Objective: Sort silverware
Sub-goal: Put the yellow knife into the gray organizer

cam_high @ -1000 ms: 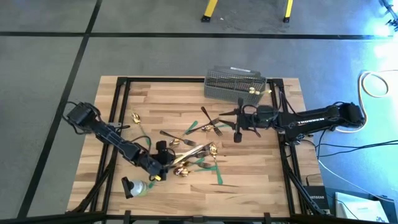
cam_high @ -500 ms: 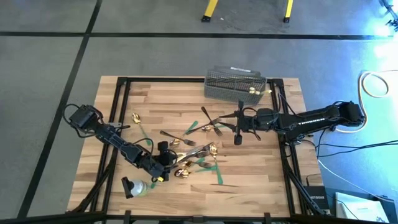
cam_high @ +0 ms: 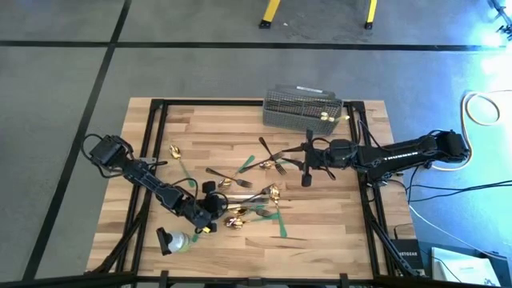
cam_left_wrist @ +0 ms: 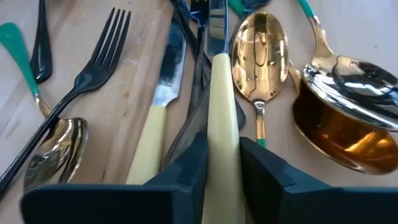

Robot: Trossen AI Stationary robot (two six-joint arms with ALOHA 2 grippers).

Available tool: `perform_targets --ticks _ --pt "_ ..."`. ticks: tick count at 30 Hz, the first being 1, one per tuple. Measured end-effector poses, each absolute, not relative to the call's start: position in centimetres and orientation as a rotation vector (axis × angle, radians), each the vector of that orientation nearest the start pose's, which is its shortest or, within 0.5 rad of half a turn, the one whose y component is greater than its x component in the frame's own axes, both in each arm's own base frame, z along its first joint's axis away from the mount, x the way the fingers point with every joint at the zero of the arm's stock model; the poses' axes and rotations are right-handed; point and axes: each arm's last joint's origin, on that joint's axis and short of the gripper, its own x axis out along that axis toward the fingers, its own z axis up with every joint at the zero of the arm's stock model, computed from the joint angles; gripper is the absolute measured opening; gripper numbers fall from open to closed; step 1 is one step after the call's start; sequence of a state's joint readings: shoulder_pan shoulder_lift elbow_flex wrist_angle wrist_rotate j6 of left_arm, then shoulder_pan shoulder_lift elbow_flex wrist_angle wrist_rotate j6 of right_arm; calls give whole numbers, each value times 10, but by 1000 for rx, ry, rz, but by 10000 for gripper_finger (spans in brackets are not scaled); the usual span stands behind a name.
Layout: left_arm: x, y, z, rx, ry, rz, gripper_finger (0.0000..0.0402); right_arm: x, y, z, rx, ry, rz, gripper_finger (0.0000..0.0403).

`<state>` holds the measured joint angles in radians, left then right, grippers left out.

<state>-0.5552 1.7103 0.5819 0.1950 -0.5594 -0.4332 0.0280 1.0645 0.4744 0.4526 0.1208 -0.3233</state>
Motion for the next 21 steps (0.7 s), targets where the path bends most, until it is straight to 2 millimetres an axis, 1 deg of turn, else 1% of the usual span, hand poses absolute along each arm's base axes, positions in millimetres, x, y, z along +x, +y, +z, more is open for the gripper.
perform_targets --ticks 4,6,12,16,18,21 --pt "240 -131 97 76 742 163 54 225 7 237 -287 108 50 89" --pt "243 -132 99 86 738 157 51 225 12 237 -270 102 78 89" --pt "254 -133 107 116 727 139 49 235 33 229 -285 80 169 89" --pt "260 -130 111 133 719 140 48 254 49 216 -331 137 233 89" --pt "264 -128 113 126 708 149 48 268 57 210 -340 171 259 89" --pt "266 -125 114 118 705 167 48 292 70 197 -376 261 343 89"
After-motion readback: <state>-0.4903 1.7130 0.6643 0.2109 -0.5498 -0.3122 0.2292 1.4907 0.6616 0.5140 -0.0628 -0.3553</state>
